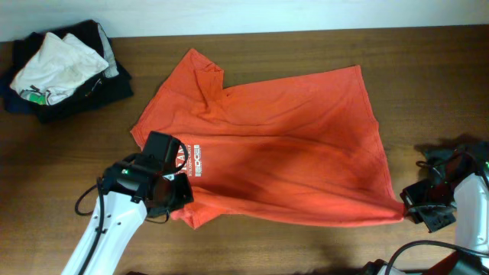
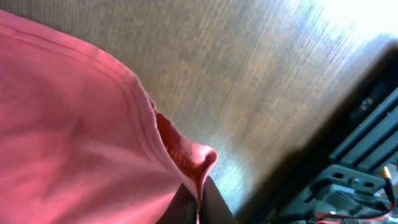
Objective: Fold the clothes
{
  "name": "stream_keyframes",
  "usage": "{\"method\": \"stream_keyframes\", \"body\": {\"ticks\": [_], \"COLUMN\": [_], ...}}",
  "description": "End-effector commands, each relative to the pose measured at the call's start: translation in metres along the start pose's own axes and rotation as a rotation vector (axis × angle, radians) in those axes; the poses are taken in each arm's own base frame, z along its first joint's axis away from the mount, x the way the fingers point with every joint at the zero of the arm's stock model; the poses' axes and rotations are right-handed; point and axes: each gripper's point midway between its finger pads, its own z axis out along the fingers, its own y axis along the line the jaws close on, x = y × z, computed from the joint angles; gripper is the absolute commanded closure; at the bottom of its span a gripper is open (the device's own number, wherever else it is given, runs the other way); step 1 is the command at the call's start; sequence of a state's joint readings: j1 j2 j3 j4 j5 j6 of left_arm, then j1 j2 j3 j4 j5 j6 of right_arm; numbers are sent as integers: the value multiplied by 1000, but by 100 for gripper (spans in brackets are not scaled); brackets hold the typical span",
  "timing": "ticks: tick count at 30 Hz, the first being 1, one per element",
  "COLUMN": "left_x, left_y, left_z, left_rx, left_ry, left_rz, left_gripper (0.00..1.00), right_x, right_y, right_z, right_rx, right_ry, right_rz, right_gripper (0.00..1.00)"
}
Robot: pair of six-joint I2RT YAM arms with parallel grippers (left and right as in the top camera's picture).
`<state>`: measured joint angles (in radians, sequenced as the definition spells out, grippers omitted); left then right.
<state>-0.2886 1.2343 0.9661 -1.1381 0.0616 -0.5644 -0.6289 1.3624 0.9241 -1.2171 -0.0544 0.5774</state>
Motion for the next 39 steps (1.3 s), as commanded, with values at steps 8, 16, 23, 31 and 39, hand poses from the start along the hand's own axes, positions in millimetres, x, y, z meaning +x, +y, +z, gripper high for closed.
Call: {"method": "stream_keyframes", "body": {"ticks": [8, 16, 23, 31, 39], "left_x": [-78, -97, -120, -144, -157], "left_y": [-4, -2, 9, 24, 21], "left_z": [-21, -25, 11, 52, 26], "left_rx": [-37, -69, -203, -270, -252], "left_ry": [-366, -449, -443, -419, -408], "left_rz": [-4, -19, -32, -79, -88], "left_gripper": [100, 100, 99, 81, 1], "right_x": [-13, -11, -32, -55, -51], "right_y": [54, 132, 156, 179, 178], "right_z": [-12, -25, -27, -3, -59], "right_rx": [-273, -416, -373, -372, -293], "right_ry": [-21, -187, -365, -399, -364], "right_rz": [-33, -303, -352, -387, -486], "right_gripper": [96, 96, 96, 69, 30]}}
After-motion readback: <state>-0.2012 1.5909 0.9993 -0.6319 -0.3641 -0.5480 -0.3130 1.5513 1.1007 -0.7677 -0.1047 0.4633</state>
